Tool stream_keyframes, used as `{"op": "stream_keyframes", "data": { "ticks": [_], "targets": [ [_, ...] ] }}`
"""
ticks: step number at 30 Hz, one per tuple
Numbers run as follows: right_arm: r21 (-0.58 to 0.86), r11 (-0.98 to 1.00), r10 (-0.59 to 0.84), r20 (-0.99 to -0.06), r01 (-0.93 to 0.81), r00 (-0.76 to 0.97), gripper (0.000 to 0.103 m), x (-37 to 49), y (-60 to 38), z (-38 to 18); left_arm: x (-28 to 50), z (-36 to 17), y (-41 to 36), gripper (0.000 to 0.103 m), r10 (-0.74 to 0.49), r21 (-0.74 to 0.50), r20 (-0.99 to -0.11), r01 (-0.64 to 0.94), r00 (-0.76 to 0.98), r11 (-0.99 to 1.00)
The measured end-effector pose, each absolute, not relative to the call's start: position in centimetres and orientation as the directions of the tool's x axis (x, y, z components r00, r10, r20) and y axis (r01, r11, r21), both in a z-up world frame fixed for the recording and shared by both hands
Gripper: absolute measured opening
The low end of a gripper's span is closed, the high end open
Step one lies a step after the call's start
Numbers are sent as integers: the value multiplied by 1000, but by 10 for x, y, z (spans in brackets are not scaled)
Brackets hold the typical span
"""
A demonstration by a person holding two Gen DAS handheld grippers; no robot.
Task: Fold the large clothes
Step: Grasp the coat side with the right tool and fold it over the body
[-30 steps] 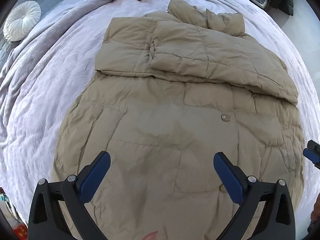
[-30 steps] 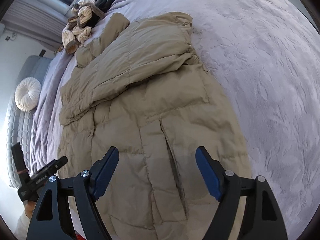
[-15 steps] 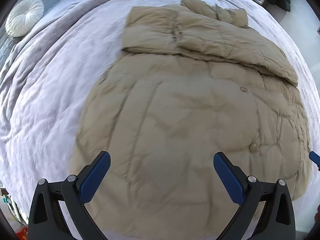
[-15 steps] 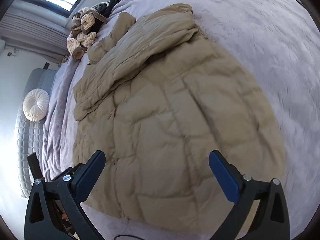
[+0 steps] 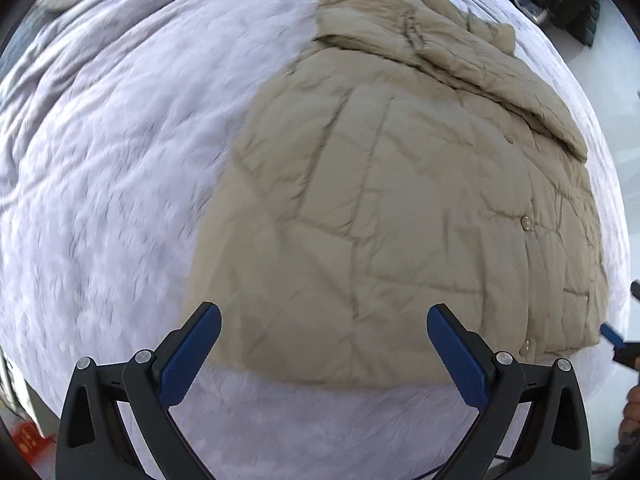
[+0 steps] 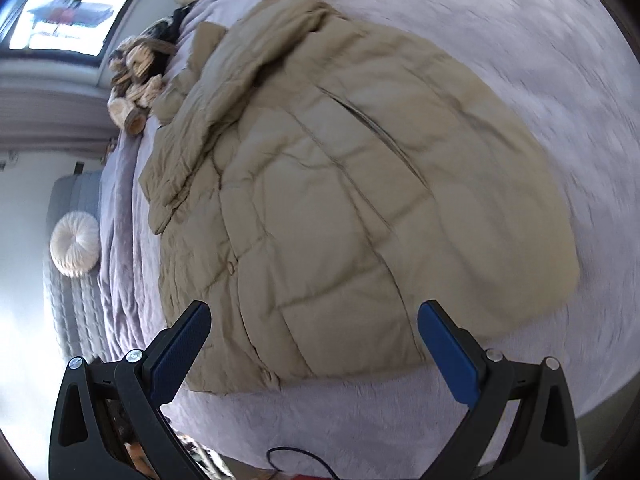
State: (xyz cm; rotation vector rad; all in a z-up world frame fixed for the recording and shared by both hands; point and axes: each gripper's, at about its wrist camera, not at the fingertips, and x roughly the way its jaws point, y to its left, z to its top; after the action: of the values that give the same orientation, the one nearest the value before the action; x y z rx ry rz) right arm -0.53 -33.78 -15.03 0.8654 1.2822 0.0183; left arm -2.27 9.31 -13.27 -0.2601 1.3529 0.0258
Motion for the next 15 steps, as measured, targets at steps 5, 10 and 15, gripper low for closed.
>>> {"op": "stream_keyframes", "data": {
  "ticks": [5, 10, 15],
  "targets": [
    [569, 654, 459, -822, 499, 336, 103, -28, -355, -157, -33, -141, 135, 103, -189, -245, -956, -262, 223, 933],
    [575, 584, 453, -816, 573, 358, 103, -50, -378, -170, -32, -161, 160, 103, -263, -316, -942, -290, 209, 903],
    [617, 487, 483, -780, 618, 398, 103, -66, -390, -192, -29, -185, 173, 103, -367, -414, -908, -296, 201, 861]
  ]
}}
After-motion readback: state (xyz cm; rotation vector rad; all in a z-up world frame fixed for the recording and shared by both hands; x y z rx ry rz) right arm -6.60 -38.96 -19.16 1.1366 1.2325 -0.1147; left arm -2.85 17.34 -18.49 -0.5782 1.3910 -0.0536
